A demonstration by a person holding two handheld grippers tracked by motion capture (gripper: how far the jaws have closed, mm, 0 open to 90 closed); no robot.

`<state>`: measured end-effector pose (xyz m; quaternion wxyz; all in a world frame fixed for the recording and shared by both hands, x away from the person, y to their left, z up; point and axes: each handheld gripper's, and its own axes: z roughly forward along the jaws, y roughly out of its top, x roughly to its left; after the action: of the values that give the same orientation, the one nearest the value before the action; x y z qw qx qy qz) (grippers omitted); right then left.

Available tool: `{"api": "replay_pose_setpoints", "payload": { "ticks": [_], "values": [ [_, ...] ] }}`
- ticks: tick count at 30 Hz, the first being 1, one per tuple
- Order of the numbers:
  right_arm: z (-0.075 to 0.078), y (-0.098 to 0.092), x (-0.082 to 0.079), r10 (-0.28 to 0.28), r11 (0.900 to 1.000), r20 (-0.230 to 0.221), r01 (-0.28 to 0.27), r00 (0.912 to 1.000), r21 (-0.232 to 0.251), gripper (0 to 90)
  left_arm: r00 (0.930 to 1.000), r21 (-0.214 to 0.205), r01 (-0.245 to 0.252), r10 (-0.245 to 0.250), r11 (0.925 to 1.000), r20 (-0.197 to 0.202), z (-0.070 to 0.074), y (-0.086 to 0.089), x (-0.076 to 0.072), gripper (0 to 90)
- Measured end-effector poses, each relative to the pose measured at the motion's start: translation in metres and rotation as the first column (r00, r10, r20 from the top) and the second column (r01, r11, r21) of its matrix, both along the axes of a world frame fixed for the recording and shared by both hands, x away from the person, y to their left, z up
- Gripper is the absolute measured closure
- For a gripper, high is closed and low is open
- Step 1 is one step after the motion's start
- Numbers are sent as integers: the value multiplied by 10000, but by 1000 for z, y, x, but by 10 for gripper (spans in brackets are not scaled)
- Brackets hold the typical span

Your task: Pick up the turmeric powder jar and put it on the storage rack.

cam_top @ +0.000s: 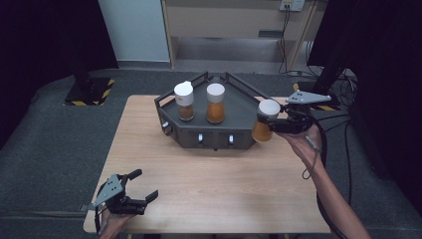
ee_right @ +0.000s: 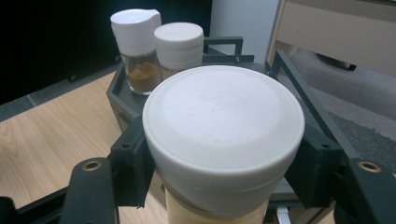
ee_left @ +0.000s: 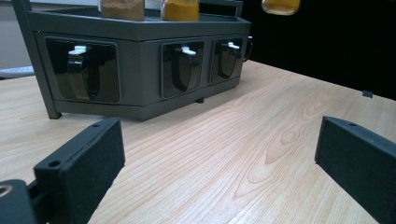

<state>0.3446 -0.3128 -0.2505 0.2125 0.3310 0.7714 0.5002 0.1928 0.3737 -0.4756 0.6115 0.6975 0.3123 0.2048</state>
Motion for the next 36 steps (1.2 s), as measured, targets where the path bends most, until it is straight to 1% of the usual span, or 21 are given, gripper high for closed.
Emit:
{"api": "replay_pose_setpoints", "payload": {
  "ticks": [4, 10, 13, 18, 23, 28, 33, 36],
  "values": [
    [7, 7, 7, 7, 10000, 40, -7, 10000, -46, 337, 10000, 17, -2, 2, 10000, -6, 0, 0, 0, 1],
    [14, 18, 19, -27, 10000, 50, 27, 10000, -21, 337, 10000, -37, -28, 28, 10000, -4, 0, 0, 0, 0],
    [17, 23, 25, -69, 10000, 52, 69, 10000, 11, 337, 10000, -14, -17, 17, 10000, 1, 0, 0, 0, 0],
    [20, 33, 35, -158, 9998, 53, 158, 9999, -120, 337, 10000, -25, -24, 24, 10000, -4, 0, 1, 0, 0],
    [21, 40, 45, -329, 9994, 12, 329, 9995, -122, 337, 10000, -6, -10, 10, 10000, -7, 0, 1, 0, 0],
    [20, 49, 55, -634, 9977, 3, 634, 9980, -222, 337, 10000, -26, -20, 20, 10000, -20, 0, 1, 0, 0],
    [15, 55, 67, -1031, 9943, -40, 1030, 9947, -289, 337, 10000, -40, -34, 34, 10000, -22, 0, 1, -1, 0],
    [10, 58, 70, -1292, 9912, 9, 1292, 9916, -301, 337, 10000, -60, -59, 58, 10000, -19, 0, 1, -1, 0]
  ]
}}
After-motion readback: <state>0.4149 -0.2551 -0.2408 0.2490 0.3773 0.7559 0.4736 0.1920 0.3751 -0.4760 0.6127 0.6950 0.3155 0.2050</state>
